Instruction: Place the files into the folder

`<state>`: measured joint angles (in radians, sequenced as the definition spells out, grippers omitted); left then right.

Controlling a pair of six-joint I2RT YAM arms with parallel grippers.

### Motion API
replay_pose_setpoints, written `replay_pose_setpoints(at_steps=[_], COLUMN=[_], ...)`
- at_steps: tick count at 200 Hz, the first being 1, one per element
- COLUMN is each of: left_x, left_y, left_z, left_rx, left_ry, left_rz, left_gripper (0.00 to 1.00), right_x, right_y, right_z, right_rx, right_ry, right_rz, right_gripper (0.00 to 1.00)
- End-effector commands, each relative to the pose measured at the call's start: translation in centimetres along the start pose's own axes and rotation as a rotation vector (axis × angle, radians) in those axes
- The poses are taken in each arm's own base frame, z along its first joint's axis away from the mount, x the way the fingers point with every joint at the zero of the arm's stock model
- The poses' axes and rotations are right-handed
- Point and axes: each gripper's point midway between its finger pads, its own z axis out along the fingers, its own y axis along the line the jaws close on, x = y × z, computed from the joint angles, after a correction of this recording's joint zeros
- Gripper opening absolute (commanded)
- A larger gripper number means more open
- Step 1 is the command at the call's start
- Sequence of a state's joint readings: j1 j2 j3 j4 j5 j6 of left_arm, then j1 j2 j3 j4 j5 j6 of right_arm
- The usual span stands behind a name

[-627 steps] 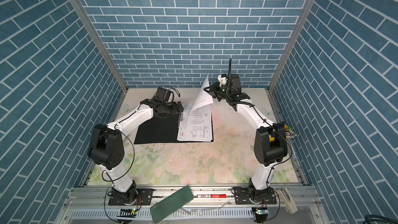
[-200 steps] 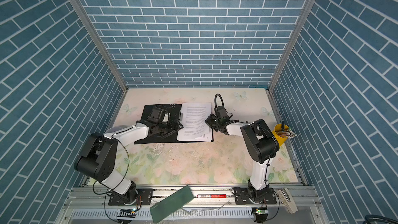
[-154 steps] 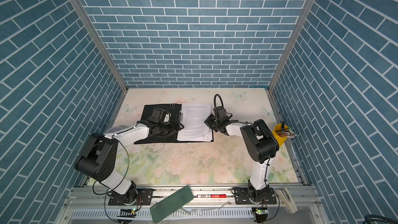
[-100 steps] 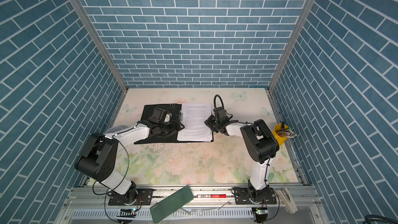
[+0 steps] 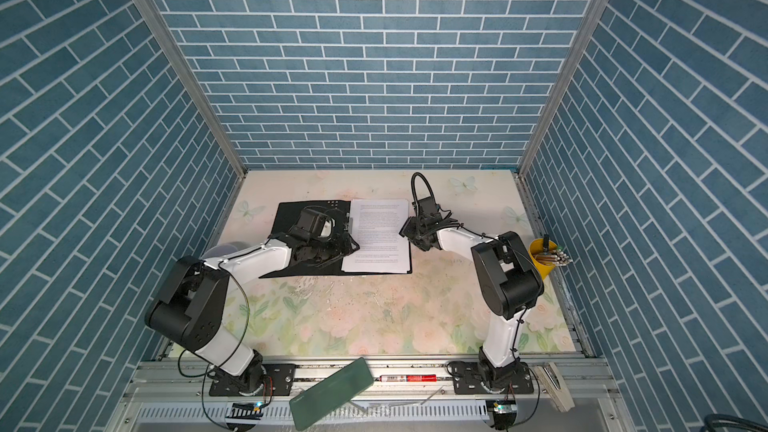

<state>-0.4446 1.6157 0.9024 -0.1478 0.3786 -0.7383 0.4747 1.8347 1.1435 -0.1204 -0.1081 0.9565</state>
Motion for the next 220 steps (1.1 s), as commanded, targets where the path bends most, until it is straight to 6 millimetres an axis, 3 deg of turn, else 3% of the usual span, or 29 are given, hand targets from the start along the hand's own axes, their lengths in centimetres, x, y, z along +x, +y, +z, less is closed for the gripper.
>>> replay_pose_setpoints(at_steps=[1,30,65,118,149,155,220], left_x=[0.4,0.5,0.8,1.4,1.7,1.6,1.6], left_y=[0.2,0.5,0.0,0.1,0.6,0.7,1.2], left_z=[0.1,0.2,0.6,1.1,1.6,1.6,2.0], left_rx=[-0.016,-0.028,-0.018,-0.032,-0.041,-0.041,-0.071], left_ry=[0.000,0.000,0.012,0.033,0.035,0.033,0.033], left_rz=[0.005,0.005,0.006,0.005,-0.006,-0.009,0.010], left_gripper=[0.93,0.93,0.94,0.94,0.94,0.93,0.93], right_x=[-2.5,-4.9,-6.1,-6.7,-7.4,-6.8,-6.9], right_y=[-1.1,-1.1,0.5,1.8,2.7,2.0,2.8], right_z=[0.1,1.4,3.7,6.7,6.9,8.1,9.0], right_rx=[0.065,0.049,-0.018,-0.057,-0.087,-0.072,-0.112], right_ry=[-0.033,-0.056,-0.022,0.014,0.002,0.023,0.037], right_rz=[-0.053,-0.058,-0.090,-0.089,-0.086,-0.081,-0.070], right_gripper=[0.63,0.64,0.64,0.64,0.64,0.64,0.63])
